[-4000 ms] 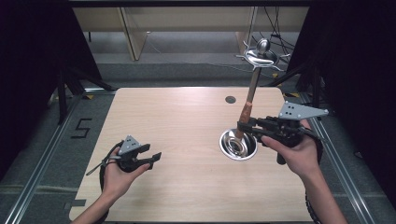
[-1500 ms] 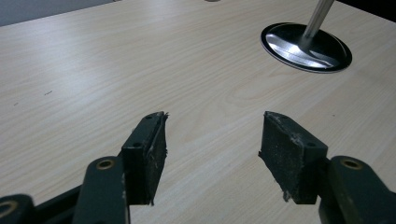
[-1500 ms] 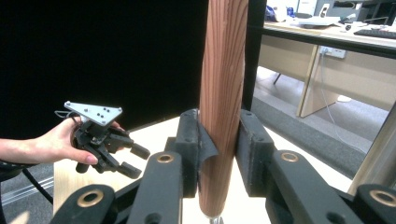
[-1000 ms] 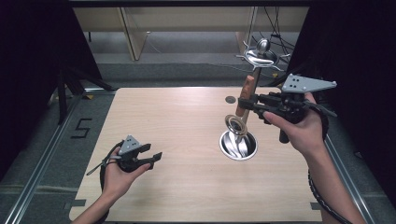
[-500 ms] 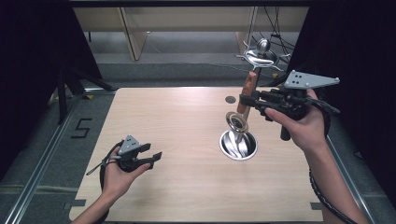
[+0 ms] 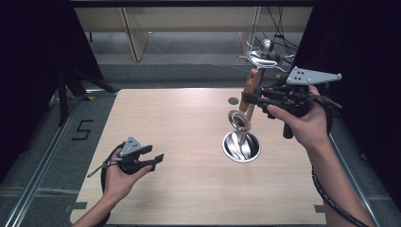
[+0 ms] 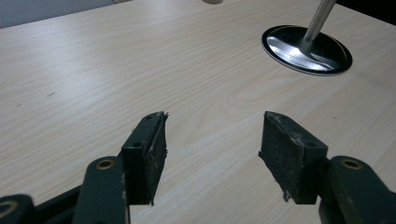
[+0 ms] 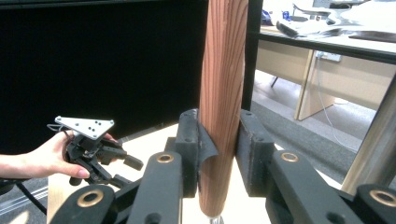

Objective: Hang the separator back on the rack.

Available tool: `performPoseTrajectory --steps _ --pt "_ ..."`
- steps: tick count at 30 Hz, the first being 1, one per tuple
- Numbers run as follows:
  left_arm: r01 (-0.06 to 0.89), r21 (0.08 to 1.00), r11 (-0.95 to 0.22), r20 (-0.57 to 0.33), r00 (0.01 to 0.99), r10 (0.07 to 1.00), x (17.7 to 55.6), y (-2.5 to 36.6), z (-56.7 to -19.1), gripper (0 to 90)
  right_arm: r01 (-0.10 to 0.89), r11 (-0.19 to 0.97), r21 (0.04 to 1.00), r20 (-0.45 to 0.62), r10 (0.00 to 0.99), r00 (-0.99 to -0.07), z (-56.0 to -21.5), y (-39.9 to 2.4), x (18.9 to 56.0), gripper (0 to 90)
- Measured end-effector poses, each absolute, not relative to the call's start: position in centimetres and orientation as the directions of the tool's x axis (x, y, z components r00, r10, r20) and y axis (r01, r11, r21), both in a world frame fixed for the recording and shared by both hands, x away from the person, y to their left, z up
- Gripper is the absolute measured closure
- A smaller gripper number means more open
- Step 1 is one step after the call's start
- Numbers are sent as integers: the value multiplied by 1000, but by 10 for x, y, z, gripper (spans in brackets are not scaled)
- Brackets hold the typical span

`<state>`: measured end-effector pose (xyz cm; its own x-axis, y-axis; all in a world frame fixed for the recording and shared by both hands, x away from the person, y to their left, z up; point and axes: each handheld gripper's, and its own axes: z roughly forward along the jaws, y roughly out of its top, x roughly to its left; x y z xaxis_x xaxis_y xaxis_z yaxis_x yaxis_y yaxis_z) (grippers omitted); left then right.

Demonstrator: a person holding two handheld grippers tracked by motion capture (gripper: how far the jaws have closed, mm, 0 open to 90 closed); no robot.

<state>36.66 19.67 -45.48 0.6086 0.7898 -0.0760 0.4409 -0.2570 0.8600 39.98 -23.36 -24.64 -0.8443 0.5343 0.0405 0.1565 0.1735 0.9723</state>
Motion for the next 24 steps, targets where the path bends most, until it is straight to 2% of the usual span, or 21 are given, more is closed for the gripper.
performPoseTrajectory --steps 24 --pt "441 860 -256 -78 610 789 367 196 -455 399 182 163 970 65 545 -836 -246 -238 407 734"
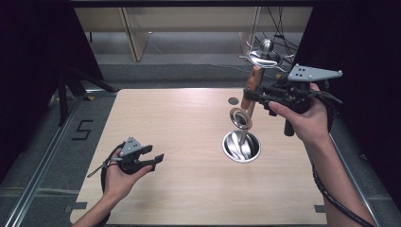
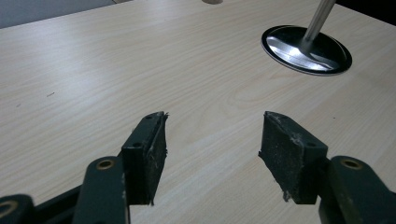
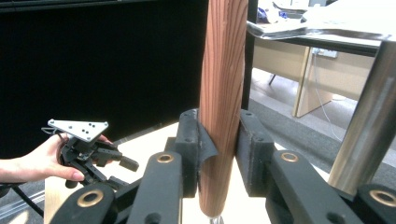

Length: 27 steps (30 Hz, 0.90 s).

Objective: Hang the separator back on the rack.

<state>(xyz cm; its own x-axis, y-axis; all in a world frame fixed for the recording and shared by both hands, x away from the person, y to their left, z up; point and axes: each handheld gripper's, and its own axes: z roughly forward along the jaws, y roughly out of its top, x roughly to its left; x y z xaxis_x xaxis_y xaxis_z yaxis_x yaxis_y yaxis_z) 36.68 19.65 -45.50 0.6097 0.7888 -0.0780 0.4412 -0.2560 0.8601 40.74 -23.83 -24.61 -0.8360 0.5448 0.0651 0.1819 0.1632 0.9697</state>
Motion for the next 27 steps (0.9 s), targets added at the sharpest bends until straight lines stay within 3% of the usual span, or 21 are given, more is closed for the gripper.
performPoseTrajectory --steps 27 --pt "444 860 -252 -86 613 785 367 196 -456 399 220 144 965 107 548 -829 -249 -246 420 733"
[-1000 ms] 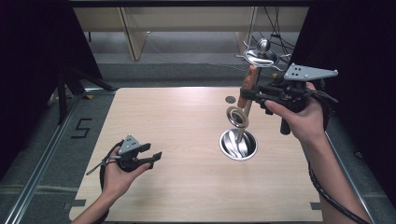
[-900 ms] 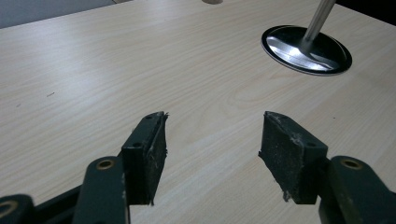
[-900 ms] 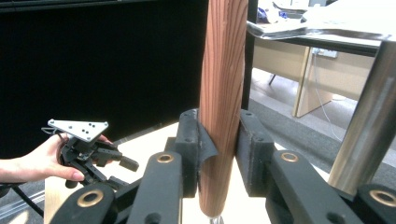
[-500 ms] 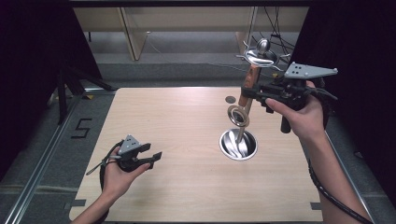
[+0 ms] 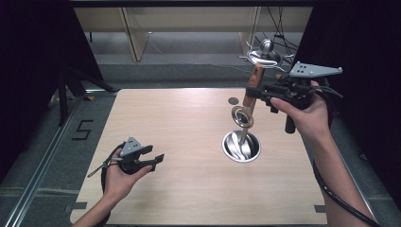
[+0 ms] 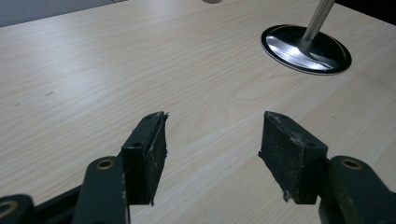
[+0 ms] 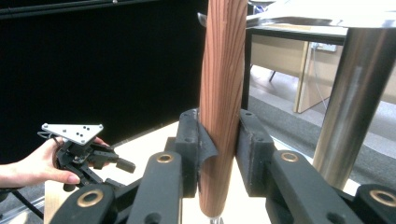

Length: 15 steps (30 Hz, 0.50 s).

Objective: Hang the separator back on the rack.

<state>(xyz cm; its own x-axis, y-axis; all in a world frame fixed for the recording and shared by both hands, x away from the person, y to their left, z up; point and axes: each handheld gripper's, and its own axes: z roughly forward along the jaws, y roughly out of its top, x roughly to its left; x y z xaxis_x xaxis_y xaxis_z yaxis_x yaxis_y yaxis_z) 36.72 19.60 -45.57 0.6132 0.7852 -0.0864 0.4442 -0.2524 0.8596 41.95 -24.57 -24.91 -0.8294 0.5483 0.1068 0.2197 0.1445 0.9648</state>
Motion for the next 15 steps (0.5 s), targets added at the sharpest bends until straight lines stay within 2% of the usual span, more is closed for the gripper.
performPoseTrajectory --steps 15 --pt "442 858 -261 -79 615 784 367 196 -456 399 228 116 967 126 561 -818 -253 -252 423 719"
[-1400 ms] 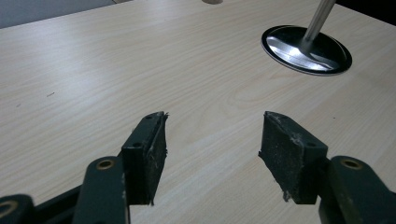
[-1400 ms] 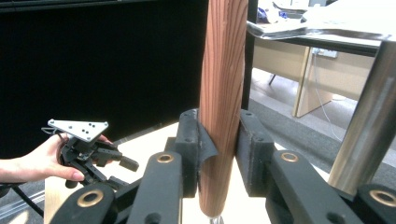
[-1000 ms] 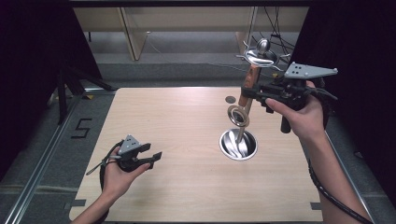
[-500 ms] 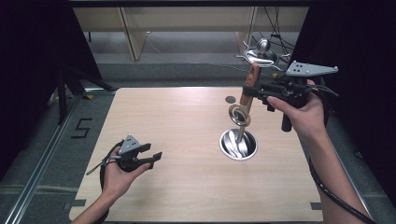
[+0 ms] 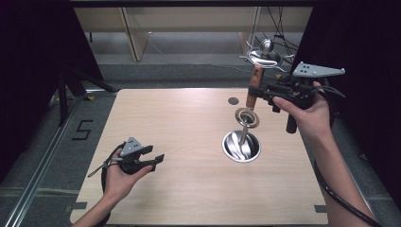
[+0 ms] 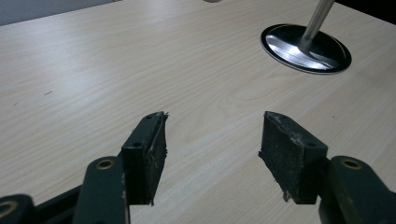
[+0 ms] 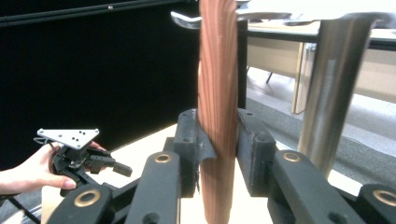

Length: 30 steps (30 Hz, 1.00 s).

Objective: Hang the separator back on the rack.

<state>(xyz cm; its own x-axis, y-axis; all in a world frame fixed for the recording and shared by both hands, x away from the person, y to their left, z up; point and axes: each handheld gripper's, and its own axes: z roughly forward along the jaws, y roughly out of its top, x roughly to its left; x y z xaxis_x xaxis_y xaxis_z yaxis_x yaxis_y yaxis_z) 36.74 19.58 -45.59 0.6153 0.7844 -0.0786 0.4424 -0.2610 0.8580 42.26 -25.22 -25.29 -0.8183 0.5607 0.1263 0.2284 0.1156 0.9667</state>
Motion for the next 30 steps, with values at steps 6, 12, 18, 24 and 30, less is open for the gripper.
performPoseTrajectory --steps 6,12,18,24,30 --pt "443 858 -260 -80 616 784 367 196 -456 399 211 117 971 108 572 -813 -253 -254 421 712" --pt "445 859 -252 -90 616 782 368 196 -456 399 185 112 976 81 603 -794 -253 -254 415 625" --pt "451 860 -238 -99 606 789 367 196 -456 399 168 108 980 62 638 -767 -254 -257 410 563" --pt "454 860 -233 -103 602 792 367 196 -456 399 191 106 976 69 680 -730 -260 -262 402 509" --pt "455 860 -232 -105 602 792 367 196 -456 399 207 111 972 67 713 -698 -268 -270 393 483"
